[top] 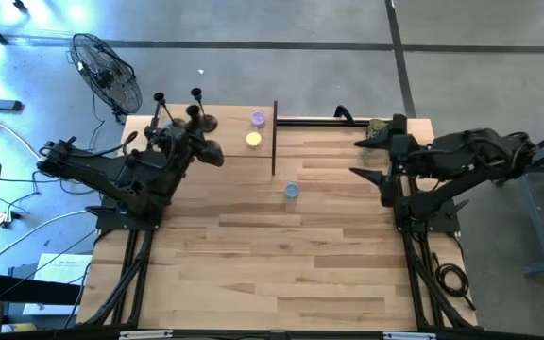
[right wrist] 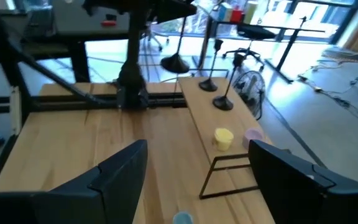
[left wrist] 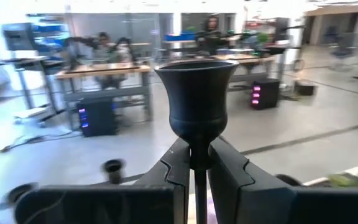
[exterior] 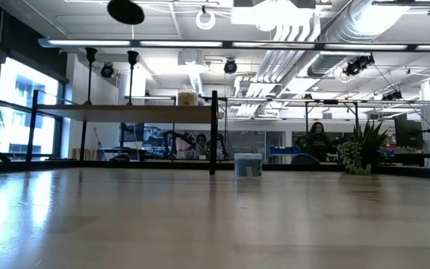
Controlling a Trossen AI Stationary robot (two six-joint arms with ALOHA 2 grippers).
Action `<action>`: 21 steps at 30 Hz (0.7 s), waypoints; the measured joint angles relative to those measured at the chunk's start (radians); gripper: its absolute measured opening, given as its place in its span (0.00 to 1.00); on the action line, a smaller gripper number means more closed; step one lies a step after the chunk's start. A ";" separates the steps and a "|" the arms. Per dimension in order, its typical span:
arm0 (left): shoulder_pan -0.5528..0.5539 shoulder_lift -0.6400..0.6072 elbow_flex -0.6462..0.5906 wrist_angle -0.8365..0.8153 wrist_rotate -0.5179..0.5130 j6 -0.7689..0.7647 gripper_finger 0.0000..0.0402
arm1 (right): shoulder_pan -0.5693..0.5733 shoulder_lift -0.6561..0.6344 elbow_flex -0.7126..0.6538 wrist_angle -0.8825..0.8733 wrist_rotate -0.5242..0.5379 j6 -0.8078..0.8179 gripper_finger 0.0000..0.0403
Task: Pick & Place candle stick holders
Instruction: Put the black candle holder on the shelf
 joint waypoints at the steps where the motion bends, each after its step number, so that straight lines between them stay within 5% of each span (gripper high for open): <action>1: 0.000 -0.009 -0.006 -0.028 -0.014 -0.029 0.07 | 0.000 -0.005 0.000 -0.012 -0.009 0.000 0.68; 21: 0.161 -0.109 -0.122 -0.726 -0.015 -0.783 0.07 | 0.000 -0.015 0.000 -0.083 -0.031 0.002 0.68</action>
